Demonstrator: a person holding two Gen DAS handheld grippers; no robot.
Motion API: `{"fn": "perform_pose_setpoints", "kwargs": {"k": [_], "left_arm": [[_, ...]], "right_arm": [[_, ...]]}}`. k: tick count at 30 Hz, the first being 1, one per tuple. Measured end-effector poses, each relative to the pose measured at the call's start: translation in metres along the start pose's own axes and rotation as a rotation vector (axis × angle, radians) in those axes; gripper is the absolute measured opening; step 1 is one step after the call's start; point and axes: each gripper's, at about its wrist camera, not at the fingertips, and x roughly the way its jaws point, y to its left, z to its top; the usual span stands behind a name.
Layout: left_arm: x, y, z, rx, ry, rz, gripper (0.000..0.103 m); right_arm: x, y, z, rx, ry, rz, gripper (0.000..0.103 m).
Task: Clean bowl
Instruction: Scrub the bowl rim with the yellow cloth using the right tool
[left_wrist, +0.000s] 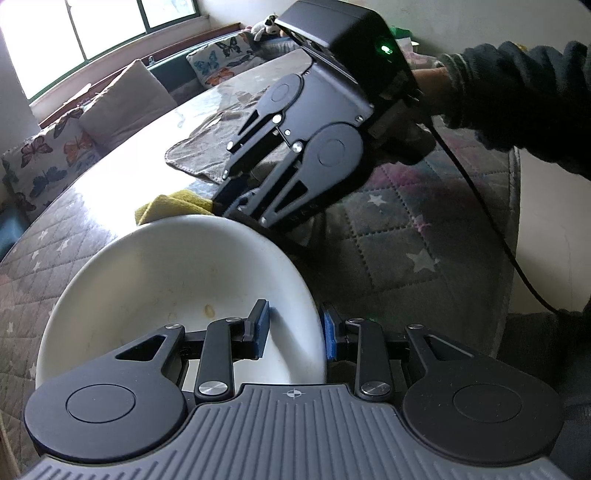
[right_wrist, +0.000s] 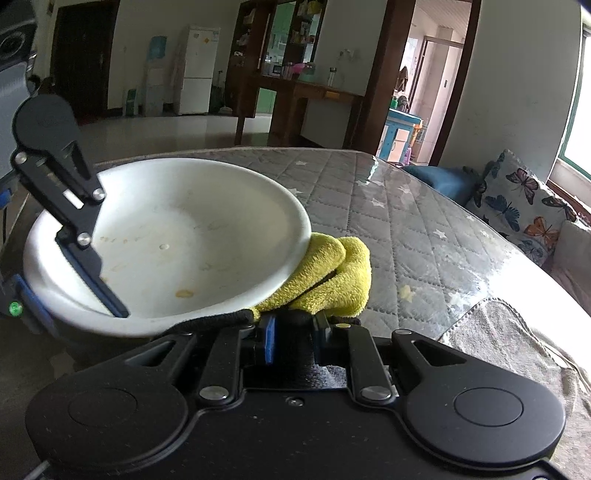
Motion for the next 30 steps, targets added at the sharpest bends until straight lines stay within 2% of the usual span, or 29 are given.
{"fn": "perform_pose_setpoints", "kwargs": {"k": [14,18,30], "left_arm": [[0.004,0.003,0.009,-0.073,0.029,0.033,0.032],[0.008,0.000,0.014,-0.064,0.037,0.064,0.033],[0.015,0.003,0.024,-0.034,0.055,0.077,0.034]], "right_arm": [[-0.013,0.018,-0.004,-0.024,0.010,-0.018,0.019],[-0.020,0.027,-0.007,-0.044,0.011,-0.024,0.019],[-0.044,0.051,-0.019,-0.068,0.012,-0.035,0.019]]}}
